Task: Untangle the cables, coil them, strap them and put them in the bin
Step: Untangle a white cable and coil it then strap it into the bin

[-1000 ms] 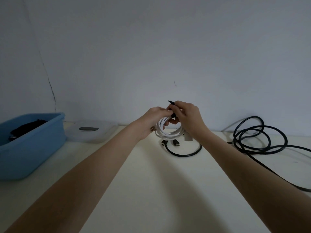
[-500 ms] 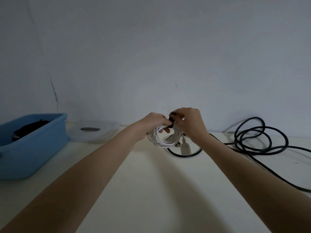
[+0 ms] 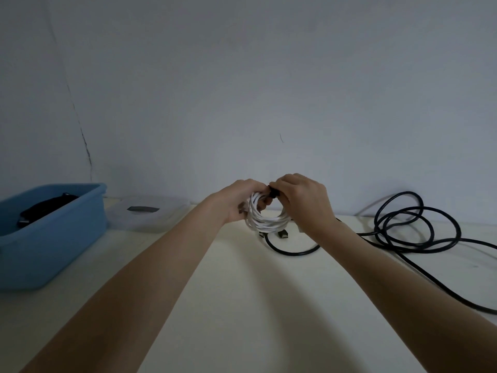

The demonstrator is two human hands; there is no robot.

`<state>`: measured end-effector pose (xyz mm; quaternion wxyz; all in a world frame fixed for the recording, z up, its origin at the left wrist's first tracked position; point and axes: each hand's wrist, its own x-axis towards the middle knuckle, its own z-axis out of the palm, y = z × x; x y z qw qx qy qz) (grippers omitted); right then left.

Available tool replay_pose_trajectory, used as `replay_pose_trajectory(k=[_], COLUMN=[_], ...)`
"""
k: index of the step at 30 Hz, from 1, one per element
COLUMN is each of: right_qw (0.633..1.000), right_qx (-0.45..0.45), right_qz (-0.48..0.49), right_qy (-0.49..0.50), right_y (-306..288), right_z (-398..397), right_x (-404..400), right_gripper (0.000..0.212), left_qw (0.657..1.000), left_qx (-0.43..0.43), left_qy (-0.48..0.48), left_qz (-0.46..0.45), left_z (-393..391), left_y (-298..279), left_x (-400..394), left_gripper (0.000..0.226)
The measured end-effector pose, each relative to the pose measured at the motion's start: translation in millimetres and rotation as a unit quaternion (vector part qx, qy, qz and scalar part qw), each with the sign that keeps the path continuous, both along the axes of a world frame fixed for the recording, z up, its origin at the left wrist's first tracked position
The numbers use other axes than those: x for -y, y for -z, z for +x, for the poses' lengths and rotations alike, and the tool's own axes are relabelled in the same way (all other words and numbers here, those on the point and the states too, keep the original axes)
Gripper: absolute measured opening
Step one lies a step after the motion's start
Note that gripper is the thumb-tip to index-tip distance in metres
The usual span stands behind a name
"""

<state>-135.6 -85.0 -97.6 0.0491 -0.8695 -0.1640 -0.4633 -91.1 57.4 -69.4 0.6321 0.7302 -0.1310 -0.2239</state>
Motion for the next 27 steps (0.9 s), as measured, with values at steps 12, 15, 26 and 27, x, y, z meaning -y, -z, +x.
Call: replay_pose_trajectory(k=[12, 15, 26, 27], right_qw=[0.979, 0.906, 0.876, 0.873], right_qx=[-0.128, -0.244, -0.271, -0.275], right_qz=[0.098, 0.308, 0.368, 0.374], right_qy=[-0.126, -0.157, -0.154, -0.149], right_y=[2.7, -7.3, -7.4, -6.4], right_z=[-1.4, -8.5, -1.8, -0.1], right_x=[7.2, 7.1, -1.4, -1.0], right_gripper=[0.025, 0.035, 0.006, 0.007], left_qw=[0.999, 0.999, 0.941, 0.924], left_qx=[-0.001, 0.011, 0.266, 0.305], left_qy=[0.037, 0.038, 0.009, 0.005], left_qz=[-0.002, 0.003, 0.209, 0.23], left_z=[7.4, 8.5, -6.9, -7.9], left_y=[12.2, 14.2, -0.2, 0.3], left_x=[-14.0, -14.5, -5.8, -5.4], left_gripper=[0.017, 0.01, 0.016, 0.019])
